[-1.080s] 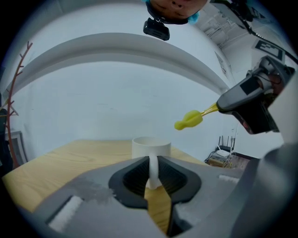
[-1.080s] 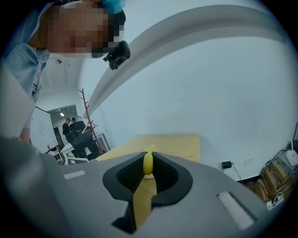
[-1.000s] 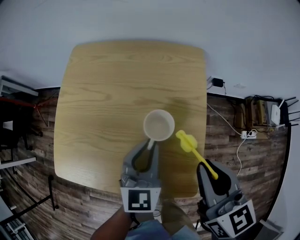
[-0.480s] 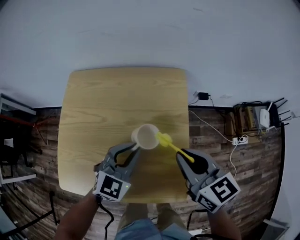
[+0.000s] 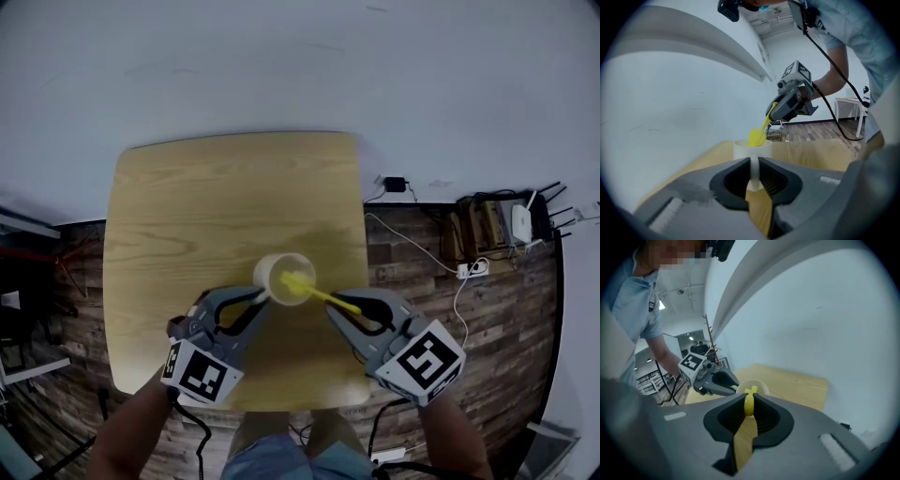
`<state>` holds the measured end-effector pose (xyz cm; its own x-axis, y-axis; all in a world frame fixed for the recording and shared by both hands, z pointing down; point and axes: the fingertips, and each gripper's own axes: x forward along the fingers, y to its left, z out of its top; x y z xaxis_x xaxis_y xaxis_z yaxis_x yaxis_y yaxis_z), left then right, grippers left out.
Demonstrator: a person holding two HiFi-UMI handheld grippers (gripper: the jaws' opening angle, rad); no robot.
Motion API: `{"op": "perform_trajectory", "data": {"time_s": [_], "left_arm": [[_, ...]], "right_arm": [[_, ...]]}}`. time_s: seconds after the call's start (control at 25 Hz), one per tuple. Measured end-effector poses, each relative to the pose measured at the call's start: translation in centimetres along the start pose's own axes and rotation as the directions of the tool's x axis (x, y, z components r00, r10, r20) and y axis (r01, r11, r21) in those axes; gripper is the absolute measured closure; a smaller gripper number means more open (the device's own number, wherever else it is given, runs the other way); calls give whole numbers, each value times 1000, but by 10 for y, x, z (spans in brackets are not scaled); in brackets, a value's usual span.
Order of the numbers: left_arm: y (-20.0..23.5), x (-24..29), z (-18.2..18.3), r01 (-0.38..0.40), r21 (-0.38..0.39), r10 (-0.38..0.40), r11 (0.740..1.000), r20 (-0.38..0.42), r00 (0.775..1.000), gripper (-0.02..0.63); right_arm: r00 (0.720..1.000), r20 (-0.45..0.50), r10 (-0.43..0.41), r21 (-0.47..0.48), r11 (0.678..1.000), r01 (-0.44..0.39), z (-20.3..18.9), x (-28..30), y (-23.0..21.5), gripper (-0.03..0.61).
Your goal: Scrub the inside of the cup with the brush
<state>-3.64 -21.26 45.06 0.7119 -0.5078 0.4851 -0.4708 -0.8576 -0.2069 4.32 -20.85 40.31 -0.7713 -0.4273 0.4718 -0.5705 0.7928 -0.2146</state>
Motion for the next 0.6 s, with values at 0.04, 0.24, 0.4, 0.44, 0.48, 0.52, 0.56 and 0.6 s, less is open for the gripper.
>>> {"op": "perform_trajectory", "data": {"time_s": [0.04,0.24,0.4,0.44,0.48,0.52,0.56,0.6], "left_arm": [[-2,1,1,15,15,-15,1000,-2,1000,538],[-8,3,5,101,99,-99,990,-17,995,538],[-9,4,7,141,126,-139,982,-25,990,538],[-9,3,6,146,136,-144,980,-26,989,538],[-9,3,6,150,145,-147,978,-27,989,538],[-10,2,6,153,152,-150,977,-28,988,538],[-10,2,6,154,156,-152,976,-29,988,538],[-11,2,7,155,158,-153,975,-30,988,538]], "right_arm": [[1000,-23,15,-34,999,-16,0,3,2,538],[991,-118,66,-236,967,-93,3,18,7,538],[987,-150,65,-346,931,-114,5,28,3,538],[986,-158,57,-361,926,-112,4,30,2,538],[985,-167,49,-372,922,-109,2,32,0,538],[984,-175,43,-379,919,-107,1,34,-1,540],[983,-181,37,-384,917,-106,0,36,-3,539],[982,-187,32,-387,916,-103,-2,36,-5,540]]}}
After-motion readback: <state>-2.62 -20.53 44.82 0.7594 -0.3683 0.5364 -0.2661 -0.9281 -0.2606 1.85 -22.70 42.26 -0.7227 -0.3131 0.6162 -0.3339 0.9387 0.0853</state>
